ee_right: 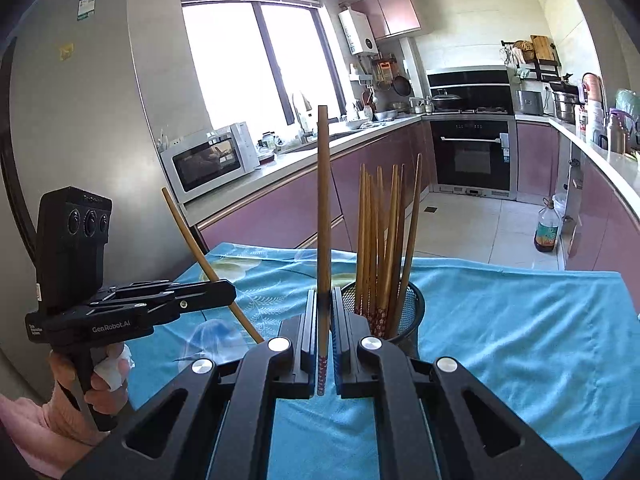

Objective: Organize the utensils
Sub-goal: 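Lift both held chopsticks upright and carry them over the mesh holder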

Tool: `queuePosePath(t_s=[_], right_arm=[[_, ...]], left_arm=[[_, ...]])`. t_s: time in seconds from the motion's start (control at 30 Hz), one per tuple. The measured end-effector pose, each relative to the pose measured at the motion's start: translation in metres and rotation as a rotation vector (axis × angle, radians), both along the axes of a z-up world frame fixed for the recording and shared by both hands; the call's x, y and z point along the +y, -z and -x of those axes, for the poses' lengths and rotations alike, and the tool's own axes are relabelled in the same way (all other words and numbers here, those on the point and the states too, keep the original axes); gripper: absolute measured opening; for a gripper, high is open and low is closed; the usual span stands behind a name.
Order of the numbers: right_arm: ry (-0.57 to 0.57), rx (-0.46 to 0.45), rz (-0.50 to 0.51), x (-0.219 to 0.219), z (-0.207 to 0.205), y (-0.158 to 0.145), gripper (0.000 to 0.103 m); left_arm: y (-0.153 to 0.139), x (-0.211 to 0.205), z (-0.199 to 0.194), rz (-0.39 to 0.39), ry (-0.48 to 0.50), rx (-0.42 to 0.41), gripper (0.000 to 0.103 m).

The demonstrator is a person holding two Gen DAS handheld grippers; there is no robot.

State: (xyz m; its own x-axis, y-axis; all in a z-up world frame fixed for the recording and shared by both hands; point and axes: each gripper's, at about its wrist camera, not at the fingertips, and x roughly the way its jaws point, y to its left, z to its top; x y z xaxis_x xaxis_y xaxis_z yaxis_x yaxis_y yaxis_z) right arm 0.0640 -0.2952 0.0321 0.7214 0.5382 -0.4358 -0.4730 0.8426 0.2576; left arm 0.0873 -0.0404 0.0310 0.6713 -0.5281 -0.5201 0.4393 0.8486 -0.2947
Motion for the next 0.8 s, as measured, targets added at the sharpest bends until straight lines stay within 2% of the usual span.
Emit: queuePosePath(t_s=[0.47, 0.8], right_arm=[[0.015, -0.073, -0.001, -0.011, -0.007, -0.026, 0.006], [0.025, -0.111, -0.001, -0.013, -0.011, -0.038, 0.006]], left_arm=[[-0.036, -0.010, -0.011, 0.003, 0.010, -0.091, 0.008], [-0.050, -0.016, -0.019, 0.003, 0.012, -0.125, 0.008]])
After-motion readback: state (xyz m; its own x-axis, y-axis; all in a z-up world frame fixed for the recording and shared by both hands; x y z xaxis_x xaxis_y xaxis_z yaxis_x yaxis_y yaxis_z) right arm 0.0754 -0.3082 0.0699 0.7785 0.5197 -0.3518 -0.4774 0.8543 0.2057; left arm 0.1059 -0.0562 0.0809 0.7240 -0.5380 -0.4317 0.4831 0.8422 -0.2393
